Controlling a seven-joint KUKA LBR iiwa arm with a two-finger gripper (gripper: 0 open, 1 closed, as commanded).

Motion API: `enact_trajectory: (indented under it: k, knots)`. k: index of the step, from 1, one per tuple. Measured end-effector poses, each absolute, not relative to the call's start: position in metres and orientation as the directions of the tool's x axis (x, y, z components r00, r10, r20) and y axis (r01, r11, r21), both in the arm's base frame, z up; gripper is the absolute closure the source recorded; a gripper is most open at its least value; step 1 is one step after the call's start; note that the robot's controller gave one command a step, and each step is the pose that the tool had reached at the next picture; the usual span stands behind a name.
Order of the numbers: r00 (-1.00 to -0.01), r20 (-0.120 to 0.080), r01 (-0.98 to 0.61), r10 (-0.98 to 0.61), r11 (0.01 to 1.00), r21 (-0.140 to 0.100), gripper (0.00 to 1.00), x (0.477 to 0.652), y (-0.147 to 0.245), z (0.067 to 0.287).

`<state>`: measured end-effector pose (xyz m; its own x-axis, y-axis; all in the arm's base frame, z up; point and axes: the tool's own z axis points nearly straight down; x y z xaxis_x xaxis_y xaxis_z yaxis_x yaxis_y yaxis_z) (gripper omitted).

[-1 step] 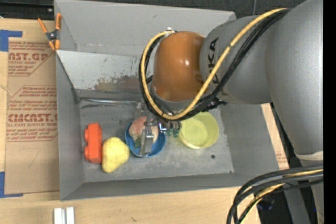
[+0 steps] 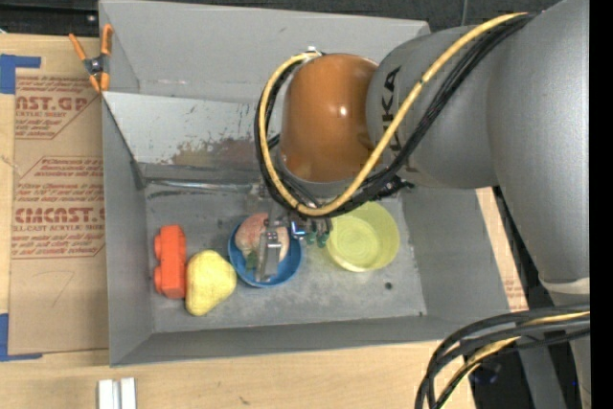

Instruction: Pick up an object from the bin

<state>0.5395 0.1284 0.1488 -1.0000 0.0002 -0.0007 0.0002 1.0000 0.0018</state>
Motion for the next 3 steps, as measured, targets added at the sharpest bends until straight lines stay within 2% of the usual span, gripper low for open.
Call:
enact_trajectory:
  k: [1, 2, 3]
  knots:
    - [-0.997, 0.003, -0.075, -0.075, 0.997, 0.003, 0.0, 0.583, 0.115, 0.071]
    - [-0.996, 0.0, 0.086, 0.086, 0.996, 0.004, 0.0, 0.525, 0.171, 0.07]
    - [-0.999, 0.002, 0.043, 0.043, 0.999, 0.002, 0.0, 0.521, 0.077, 0.07]
